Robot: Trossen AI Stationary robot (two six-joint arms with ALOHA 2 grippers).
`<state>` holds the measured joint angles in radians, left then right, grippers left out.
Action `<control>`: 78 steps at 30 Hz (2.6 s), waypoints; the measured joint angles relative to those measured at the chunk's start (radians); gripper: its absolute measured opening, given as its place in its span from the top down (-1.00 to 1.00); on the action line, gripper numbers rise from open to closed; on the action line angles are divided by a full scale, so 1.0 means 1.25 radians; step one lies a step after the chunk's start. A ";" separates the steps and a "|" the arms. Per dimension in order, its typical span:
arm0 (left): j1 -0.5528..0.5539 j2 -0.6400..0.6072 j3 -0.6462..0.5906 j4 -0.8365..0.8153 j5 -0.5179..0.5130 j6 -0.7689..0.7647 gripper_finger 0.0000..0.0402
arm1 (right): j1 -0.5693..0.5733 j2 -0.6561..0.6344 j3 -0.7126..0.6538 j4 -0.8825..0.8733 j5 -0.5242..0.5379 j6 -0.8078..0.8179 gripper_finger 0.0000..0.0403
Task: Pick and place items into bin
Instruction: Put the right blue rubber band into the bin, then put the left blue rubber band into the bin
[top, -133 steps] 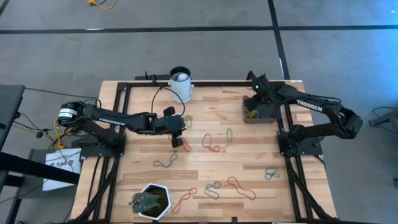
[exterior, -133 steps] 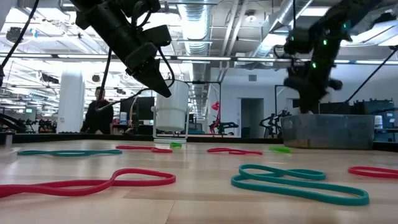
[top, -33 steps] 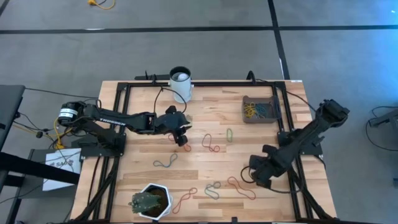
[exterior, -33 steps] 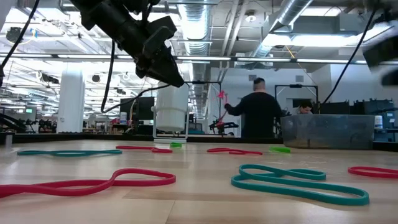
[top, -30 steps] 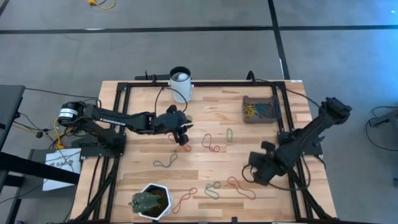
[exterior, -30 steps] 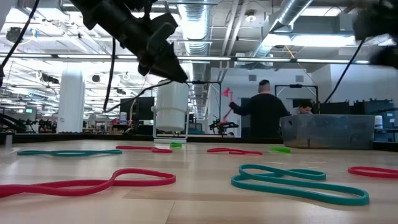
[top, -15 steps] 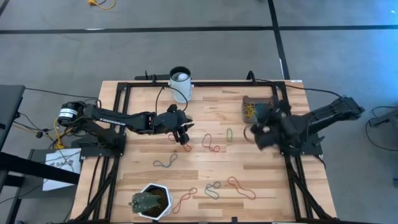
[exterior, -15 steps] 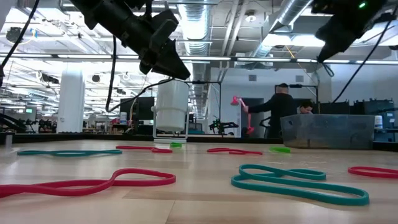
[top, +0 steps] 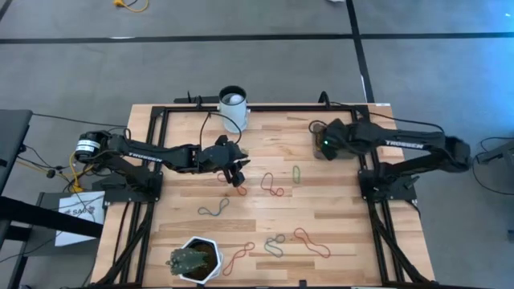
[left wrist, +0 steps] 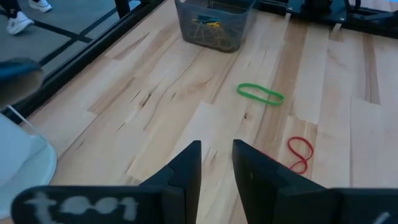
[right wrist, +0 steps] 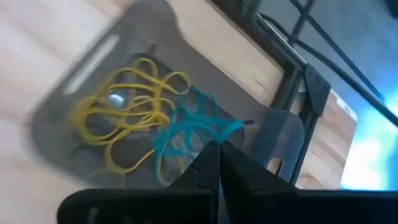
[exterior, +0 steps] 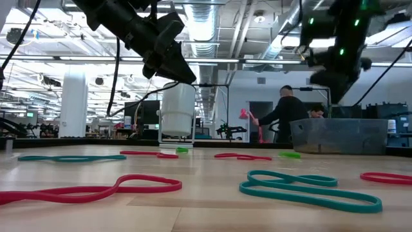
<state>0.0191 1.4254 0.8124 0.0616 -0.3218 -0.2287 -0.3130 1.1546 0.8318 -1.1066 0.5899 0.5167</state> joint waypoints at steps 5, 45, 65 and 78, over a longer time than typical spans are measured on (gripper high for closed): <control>-0.001 0.000 0.000 -0.008 0.002 -0.013 0.59 | -0.089 0.043 -0.043 0.080 -0.001 -0.022 1.00; -0.010 0.000 0.000 -0.113 -0.006 -0.087 0.59 | -0.169 0.289 -0.042 0.183 -0.108 -0.149 0.62; -0.011 0.000 0.000 -0.114 -0.003 -0.107 0.59 | -0.048 0.289 0.054 0.230 -0.165 -0.226 0.62; -0.048 0.000 0.000 -0.132 0.004 -0.154 0.59 | 0.101 0.289 0.224 -0.002 0.026 -0.220 0.62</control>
<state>-0.0414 1.4254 0.8124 -0.1036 -0.3167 -0.4213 -0.1863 1.5162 1.1122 -1.1089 0.6220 0.2416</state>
